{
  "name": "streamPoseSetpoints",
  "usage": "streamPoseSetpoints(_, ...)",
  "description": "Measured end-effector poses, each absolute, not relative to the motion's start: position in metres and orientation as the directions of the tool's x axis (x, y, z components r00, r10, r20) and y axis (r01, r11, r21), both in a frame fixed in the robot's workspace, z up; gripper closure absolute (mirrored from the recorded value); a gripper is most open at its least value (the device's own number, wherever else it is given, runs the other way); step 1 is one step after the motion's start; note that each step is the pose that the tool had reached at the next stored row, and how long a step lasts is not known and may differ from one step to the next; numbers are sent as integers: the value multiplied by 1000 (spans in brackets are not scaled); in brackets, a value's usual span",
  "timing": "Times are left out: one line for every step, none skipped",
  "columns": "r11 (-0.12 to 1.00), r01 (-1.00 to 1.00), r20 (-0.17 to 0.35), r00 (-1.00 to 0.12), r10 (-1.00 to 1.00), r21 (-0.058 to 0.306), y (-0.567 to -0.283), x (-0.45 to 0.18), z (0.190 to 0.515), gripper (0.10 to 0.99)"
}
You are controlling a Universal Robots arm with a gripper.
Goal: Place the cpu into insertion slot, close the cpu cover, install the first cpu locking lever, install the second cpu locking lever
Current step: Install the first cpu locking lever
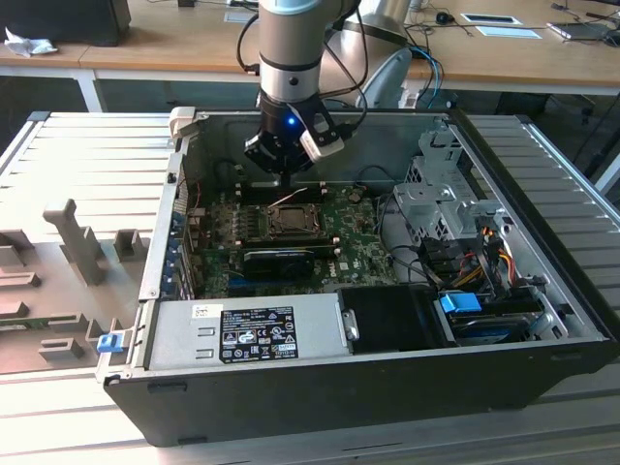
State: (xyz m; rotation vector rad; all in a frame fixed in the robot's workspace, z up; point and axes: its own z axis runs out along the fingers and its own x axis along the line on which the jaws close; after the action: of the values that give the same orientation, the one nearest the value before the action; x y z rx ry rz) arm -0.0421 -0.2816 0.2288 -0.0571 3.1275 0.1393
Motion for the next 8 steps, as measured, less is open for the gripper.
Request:
streamPoseSetpoints(995,-37,-13,-999,-36,89,-282,-41,228,980)
streamPoseSetpoints(995,-37,-14,-999,-36,88,-282,-40,228,980)
streamPoseSetpoints(995,-37,-14,-999,-36,88,-282,-39,227,980)
streamPoseSetpoints(995,-37,-14,-999,-36,88,-282,-37,227,980)
streamPoseSetpoints(995,-37,-14,-999,-36,88,-282,-36,227,980)
streamPoseSetpoints(995,-37,-14,-999,-36,89,-282,-35,226,980)
streamPoseSetpoints(995,-37,-14,-999,-36,89,-282,-33,225,980)
streamPoseSetpoints(995,-37,-14,-999,-36,89,-282,-32,225,980)
